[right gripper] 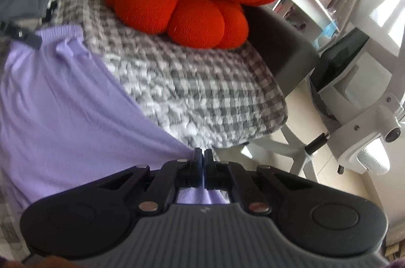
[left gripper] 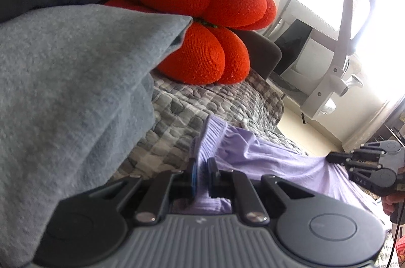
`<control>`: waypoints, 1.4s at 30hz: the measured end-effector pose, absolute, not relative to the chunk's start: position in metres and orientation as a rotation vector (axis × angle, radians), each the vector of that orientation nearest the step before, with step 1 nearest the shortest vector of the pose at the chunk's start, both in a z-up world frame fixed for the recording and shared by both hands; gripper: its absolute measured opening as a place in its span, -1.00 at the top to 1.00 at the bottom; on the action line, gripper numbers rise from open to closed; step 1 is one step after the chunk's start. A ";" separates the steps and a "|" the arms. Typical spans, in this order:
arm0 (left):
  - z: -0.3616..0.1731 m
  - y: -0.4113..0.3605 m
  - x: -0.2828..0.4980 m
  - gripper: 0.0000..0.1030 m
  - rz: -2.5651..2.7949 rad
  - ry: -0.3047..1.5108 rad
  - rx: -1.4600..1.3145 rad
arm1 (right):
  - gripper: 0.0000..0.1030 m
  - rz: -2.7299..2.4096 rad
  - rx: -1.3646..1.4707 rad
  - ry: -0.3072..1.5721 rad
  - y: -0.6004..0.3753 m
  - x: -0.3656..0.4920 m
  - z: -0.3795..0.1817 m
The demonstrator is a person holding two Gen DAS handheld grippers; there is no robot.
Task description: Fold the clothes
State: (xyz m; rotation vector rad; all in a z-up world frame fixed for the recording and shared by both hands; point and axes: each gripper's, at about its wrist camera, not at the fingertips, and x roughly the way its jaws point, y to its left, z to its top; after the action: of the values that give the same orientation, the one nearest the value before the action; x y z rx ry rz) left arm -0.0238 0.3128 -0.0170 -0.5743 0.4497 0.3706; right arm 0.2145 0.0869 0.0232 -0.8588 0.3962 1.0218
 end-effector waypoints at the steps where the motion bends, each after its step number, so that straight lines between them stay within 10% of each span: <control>1: -0.017 0.312 -0.022 0.84 0.377 0.450 -0.566 | 1.00 1.023 -0.875 0.412 0.088 0.215 0.019; 6: -0.021 0.314 -0.020 0.84 0.362 0.458 -0.571 | 0.96 1.060 -0.951 0.388 0.094 0.198 0.018; 11: -0.022 0.314 -0.018 0.84 0.359 0.466 -0.574 | 0.44 1.165 -0.896 0.337 0.116 0.182 0.043; 16: -0.023 0.313 -0.019 0.84 0.363 0.458 -0.567 | 0.47 1.240 -0.916 0.377 0.143 0.177 0.037; 19: -0.023 0.313 -0.019 0.83 0.368 0.450 -0.567 | 1.00 1.254 -0.928 0.370 0.147 0.174 0.035; 42: -0.020 0.313 -0.020 0.84 0.415 0.444 -0.584 | 0.77 1.204 -0.772 0.284 0.157 0.160 0.046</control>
State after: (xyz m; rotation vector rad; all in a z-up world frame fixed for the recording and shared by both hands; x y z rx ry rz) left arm -0.0197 0.3130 -0.0200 -0.5845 0.4441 0.4149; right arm 0.1596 0.1573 0.0456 -0.7722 0.2835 1.2038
